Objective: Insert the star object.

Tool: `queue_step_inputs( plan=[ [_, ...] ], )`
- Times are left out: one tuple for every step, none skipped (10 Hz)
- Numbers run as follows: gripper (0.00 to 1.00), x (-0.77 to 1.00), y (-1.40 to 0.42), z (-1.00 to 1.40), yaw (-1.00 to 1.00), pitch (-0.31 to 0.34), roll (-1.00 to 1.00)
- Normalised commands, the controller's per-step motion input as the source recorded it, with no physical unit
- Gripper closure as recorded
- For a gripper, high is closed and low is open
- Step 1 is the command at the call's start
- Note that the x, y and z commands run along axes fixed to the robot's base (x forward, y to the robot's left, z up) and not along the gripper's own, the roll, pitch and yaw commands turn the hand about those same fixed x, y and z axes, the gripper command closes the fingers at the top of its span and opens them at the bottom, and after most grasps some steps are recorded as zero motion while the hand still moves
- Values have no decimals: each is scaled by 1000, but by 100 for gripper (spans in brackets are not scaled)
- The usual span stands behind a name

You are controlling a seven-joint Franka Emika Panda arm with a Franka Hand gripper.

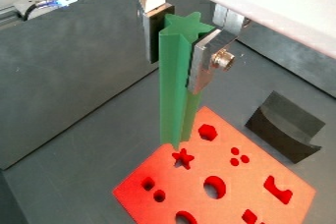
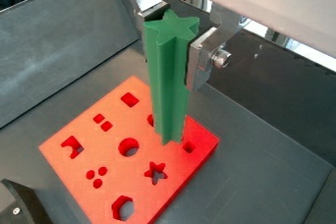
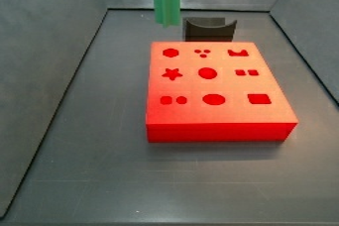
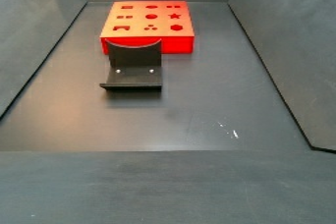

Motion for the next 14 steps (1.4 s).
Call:
queue_step_inputs(
  plan=[
    [100,49,-37,0,0,3,0],
    [100,0,140,-146,-37,-4,-59],
    [100,400,351,-269,266,123,-96],
    [100,209,143,-477,446,163,-171],
    [100,137,20,-543,571,173,-113],
    [100,3,0,-609,689,146,-126],
    [100,51,0,-380,689,87,-44],
    [100,103,151,-229,757,51,100],
    [100,177,86,-166,789,0,80],
    [100,17,131,0,831,-51,9],
    [100,23,120,0,823,-69,33],
    [100,-9,11,-9,940,-116,131],
    [100,-26,0,-17,929,-139,204],
    [100,-20,0,-37,880,-141,296]
  ],
)
